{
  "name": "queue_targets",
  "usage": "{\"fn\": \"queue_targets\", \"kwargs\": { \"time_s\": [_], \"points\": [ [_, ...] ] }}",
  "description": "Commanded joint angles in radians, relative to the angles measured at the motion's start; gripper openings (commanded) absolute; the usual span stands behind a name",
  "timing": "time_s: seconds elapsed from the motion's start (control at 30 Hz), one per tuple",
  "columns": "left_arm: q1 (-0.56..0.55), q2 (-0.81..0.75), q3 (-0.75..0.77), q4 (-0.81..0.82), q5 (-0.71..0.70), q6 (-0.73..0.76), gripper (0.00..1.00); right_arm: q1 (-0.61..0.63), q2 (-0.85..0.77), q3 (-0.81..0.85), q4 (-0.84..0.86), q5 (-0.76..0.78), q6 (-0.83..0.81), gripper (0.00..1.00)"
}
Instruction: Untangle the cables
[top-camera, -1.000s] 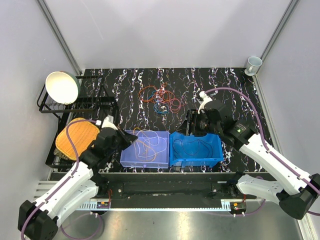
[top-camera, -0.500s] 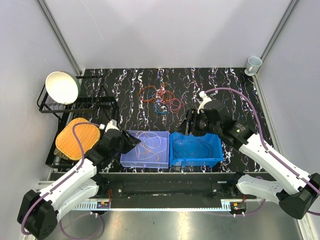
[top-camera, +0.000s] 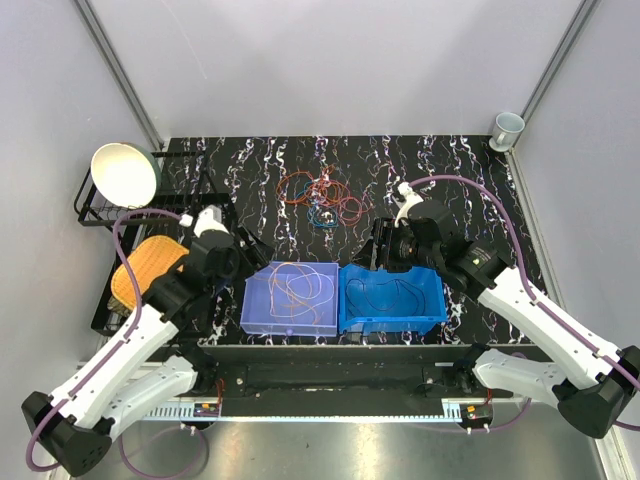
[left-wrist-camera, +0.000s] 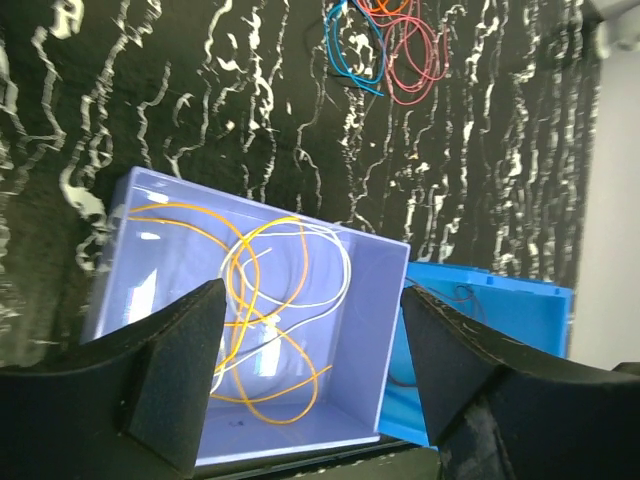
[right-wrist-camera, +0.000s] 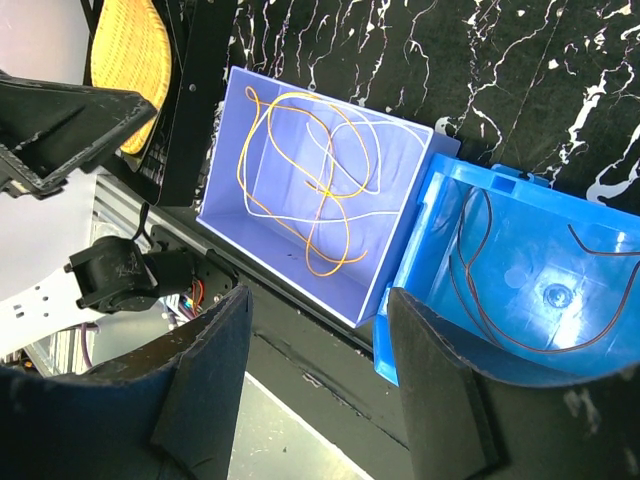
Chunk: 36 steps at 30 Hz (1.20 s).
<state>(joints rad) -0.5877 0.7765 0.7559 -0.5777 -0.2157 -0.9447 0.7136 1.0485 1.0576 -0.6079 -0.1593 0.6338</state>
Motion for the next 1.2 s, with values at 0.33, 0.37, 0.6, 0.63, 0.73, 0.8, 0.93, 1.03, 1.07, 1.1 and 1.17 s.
{"fn": "queue_targets", "kwargs": {
  "time_s": [0.33, 0.37, 0.6, 0.63, 0.73, 0.8, 0.93, 1.03, 1.07, 1.1, 1.17],
  "points": [
    [-0.018, 0.333, 0.244, 0.075, -0.033, 0.25, 0.64, 0.001, 0.056, 0.022, 0.076, -0.032, -0.006, 0.62],
    [-0.018, 0.366, 0.269, 0.072, -0.031, 0.26, 0.63, 0.0, 0.056, 0.015, 0.077, -0.034, -0.008, 0.62],
    [0.005, 0.601, 0.436, 0.13, 0.013, 0.346, 0.61, 0.0, 0.015, -0.036, 0.069, -0.005, -0.013, 0.62],
    [0.012, 0.659, 0.454, 0.131, 0.028, 0.351, 0.6, 0.001, 0.01, -0.039, 0.066, 0.0, -0.016, 0.63],
    [0.046, 0.769, 0.517, 0.15, 0.065, 0.365, 0.59, 0.001, 0.016, -0.045, 0.062, 0.007, -0.025, 0.62],
    [0.071, 0.826, 0.566, 0.168, 0.085, 0.374, 0.57, 0.001, 0.027, -0.042, 0.063, 0.006, -0.034, 0.63],
    [0.101, 0.984, 0.649, 0.179, 0.13, 0.38, 0.52, 0.0, 0.054, -0.036, 0.063, 0.004, -0.048, 0.63],
    [0.112, 1.081, 0.704, 0.18, 0.145, 0.383, 0.51, 0.0, 0.074, -0.033, 0.063, 0.007, -0.062, 0.62],
    [0.117, 1.104, 0.73, 0.18, 0.15, 0.385, 0.51, 0.0, 0.08, -0.031, 0.063, 0.006, -0.068, 0.63],
    [0.12, 1.144, 0.74, 0.182, 0.156, 0.382, 0.51, 0.001, 0.087, -0.031, 0.065, 0.007, -0.071, 0.62],
    [0.126, 1.181, 0.772, 0.19, 0.173, 0.382, 0.5, 0.0, 0.096, -0.03, 0.065, 0.01, -0.077, 0.63]
  ]
}}
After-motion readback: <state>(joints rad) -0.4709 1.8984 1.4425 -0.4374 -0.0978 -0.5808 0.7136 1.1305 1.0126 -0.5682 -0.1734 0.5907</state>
